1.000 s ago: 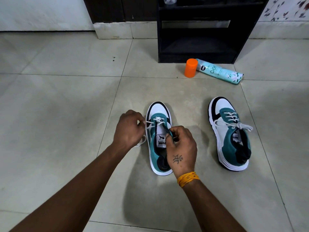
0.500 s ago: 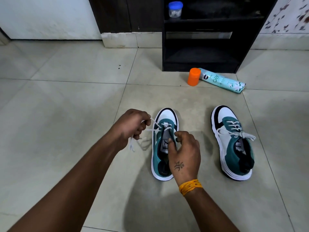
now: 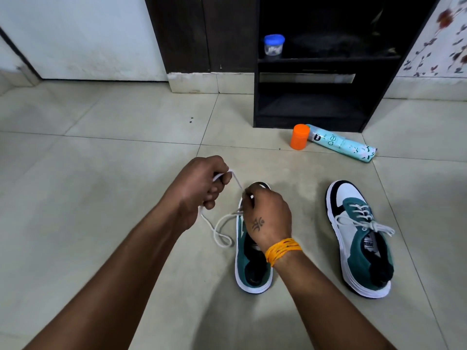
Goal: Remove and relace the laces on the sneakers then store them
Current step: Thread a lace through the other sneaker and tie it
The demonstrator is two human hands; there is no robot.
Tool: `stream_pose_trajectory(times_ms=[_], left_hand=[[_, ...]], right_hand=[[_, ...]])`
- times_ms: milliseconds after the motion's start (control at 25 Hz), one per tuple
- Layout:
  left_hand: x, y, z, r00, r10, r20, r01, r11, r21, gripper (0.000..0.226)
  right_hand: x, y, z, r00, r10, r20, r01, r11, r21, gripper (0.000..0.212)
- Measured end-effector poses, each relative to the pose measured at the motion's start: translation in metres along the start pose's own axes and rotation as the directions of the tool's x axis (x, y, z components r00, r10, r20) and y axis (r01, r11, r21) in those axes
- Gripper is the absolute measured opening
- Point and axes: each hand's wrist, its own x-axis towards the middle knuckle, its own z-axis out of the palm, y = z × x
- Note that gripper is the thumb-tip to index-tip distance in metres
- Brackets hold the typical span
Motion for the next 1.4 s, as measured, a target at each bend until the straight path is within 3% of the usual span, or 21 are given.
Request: stream_pose_trajectory(times_ms=[80,160,280,360,520,640,760,960,1400], left_hand=[[0.001,-0.003,-0.003,1.000,-0.013,-0.022,0.013,1.000,-0.001,0.026],[0.001,-0.006,-0.003,0.999,-0.022,-0.034,0.023,1.000,0.016,0.025],[0.000,-0.006,0.001,0.999,-0.029,-0.020,0.030,0.999,0.032,0.023],[-0.001,-0.003,0.002,1.000,-0.029,-0.013,0.029,0.999,0.027,0.022],[-0.001,-0.001,0.000,0.999,-0.028,-0.025,0.028,0.999,0.030,0.022],[0.000,-0.006,0.002,0.999,-0.041,-0.027,0.043,0.997,0.067,0.022],[-0.001,-0.007,0.004,0.999,-0.037,-0.007,0.038,0.995,0.092,0.020],[-0.002,-0.006,0.000,0.998,0.017,0.058,-0.017,1.000,-0.012,0.026],[0.002,-0.015,0.002,0.992,0.101,0.078,-0.085,0.980,-0.182,0.016]], right_hand=[[0.001,-0.003,-0.006,0.999,0.004,0.045,-0.005,1.000,0.019,0.019],[-0.003,-0.016,-0.015,0.992,-0.092,-0.091,0.102,0.989,0.111,0.030],[-0.007,-0.031,-0.017,0.954,-0.203,-0.220,0.242,0.956,0.168,0.014],[-0.003,-0.023,-0.011,0.966,-0.155,-0.207,0.184,0.974,0.129,0.014],[-0.001,-0.003,-0.007,0.999,-0.008,-0.035,0.011,0.998,0.061,0.013],[-0.007,-0.023,-0.019,0.988,-0.090,-0.125,0.107,0.985,0.134,0.031],[-0.008,-0.033,-0.023,0.961,-0.166,-0.220,0.211,0.958,0.196,0.018],[-0.002,-0.013,-0.011,0.984,-0.061,-0.168,0.091,0.980,0.177,0.013],[-0.004,-0.004,-0.001,0.993,0.053,-0.104,-0.029,0.974,0.224,0.010]])
